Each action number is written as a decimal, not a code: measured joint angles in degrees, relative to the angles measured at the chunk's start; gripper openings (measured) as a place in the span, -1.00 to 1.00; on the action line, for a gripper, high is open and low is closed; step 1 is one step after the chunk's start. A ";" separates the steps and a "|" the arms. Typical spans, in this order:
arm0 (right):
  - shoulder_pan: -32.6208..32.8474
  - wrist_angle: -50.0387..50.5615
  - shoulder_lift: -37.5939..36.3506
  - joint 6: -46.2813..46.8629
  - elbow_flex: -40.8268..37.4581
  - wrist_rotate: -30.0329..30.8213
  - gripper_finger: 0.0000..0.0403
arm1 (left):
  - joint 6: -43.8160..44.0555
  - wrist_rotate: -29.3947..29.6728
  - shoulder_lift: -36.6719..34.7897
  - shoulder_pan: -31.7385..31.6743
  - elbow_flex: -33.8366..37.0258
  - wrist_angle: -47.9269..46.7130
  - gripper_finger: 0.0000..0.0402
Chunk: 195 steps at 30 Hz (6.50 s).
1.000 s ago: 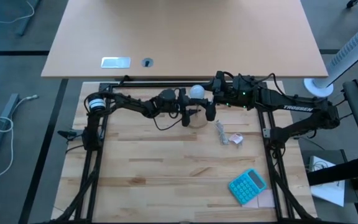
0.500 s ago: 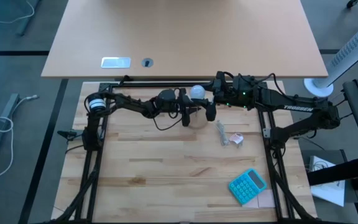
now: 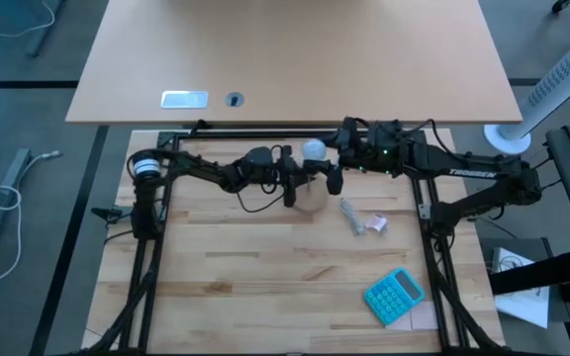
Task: Screw lightbulb
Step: Insert the lightbulb into the lamp
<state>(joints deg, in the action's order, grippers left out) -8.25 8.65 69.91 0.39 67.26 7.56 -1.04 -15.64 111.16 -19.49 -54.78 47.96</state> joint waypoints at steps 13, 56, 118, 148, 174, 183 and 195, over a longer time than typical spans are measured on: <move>0.15 -18.51 3.83 2.92 -8.85 -2.06 0.23 | 0.37 1.96 -7.43 1.65 12.79 4.71 -0.81; 0.04 -23.34 13.75 3.10 -8.50 1.52 0.22 | 0.72 6.56 -7.26 2.60 18.19 14.87 -0.82; 0.31 -33.63 15.60 4.30 -13.44 15.90 0.20 | 0.27 24.07 -7.08 4.79 14.15 11.90 -0.82; -0.09 -32.61 15.61 4.80 -13.46 17.92 0.20 | 0.55 26.58 -4.46 4.08 11.57 12.17 -0.49; -0.04 -32.46 15.58 4.19 -13.46 15.99 0.22 | -5.82 -13.10 -17.04 -8.83 12.66 -4.48 0.47; -0.02 -32.42 15.58 3.95 -13.46 15.92 0.22 | -5.70 -18.65 -8.93 -8.41 7.49 -3.27 0.50; -0.01 -33.42 15.58 2.91 -13.55 14.25 0.23 | -2.54 -21.07 -8.00 -8.81 6.85 5.41 0.49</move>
<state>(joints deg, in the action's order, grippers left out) -8.26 -24.77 85.49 3.30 53.71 21.81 -3.57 -36.71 103.16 -28.29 -47.93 53.37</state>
